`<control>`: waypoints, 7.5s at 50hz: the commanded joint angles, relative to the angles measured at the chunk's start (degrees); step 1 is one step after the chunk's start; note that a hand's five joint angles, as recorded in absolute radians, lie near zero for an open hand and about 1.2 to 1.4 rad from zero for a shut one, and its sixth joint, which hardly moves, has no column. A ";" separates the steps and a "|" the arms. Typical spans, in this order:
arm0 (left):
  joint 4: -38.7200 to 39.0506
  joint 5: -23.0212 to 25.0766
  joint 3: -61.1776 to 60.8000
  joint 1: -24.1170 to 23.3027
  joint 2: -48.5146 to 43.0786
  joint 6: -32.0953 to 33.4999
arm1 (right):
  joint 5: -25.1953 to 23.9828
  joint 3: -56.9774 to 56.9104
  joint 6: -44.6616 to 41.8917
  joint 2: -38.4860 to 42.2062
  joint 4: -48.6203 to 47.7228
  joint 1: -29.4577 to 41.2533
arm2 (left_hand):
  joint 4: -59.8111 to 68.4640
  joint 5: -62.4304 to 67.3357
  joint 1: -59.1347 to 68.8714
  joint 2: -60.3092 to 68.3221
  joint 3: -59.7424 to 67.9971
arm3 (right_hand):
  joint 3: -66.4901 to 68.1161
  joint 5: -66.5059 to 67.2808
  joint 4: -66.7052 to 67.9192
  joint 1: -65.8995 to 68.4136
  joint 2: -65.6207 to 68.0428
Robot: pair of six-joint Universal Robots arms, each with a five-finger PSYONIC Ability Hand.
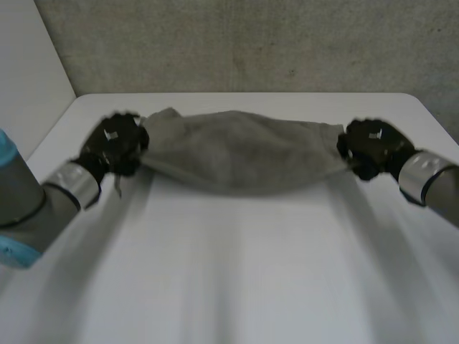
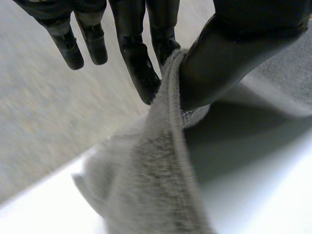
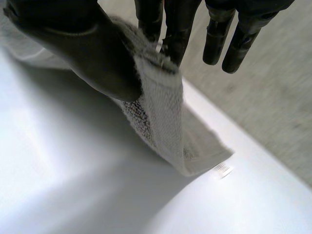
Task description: Fold the towel.
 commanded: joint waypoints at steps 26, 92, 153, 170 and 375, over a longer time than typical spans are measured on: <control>-30.61 11.98 -5.87 6.97 21.98 13.13 | -17.78 10.12 -12.23 -20.80 16.58 -20.94 | -3.22 4.26 5.15 5.28 -2.58 | -1.90 4.06 -3.05 4.36 4.67; -1.52 -8.23 36.42 -5.33 -30.87 13.31 | 16.94 -42.98 -0.19 35.38 -3.55 2.62 | -3.22 -30.54 -29.64 -29.52 -2.58 | -1.90 -33.55 -3.05 -33.26 -32.94; -1.43 -13.16 -5.42 -7.79 7.71 -0.84 | 9.30 -5.01 -4.76 16.47 -5.30 -4.24 | -3.22 -61.83 -60.93 -60.81 -2.58 | -1.90 -43.18 -3.05 -42.89 -42.57; -1.52 -13.16 -5.94 -7.18 8.07 -0.84 | 9.21 -7.56 -8.08 16.05 -4.16 -13.71 | -3.22 -61.99 -61.10 -60.98 -2.58 | -1.90 4.06 -3.05 4.36 4.67; -3.01 -25.47 26.66 -30.55 -15.92 -15.33 | 4.90 -3.17 34.18 5.14 2.17 6.22 | -3.22 -58.97 -58.07 -57.95 -2.58 | -1.90 -65.94 -3.05 -65.64 -65.33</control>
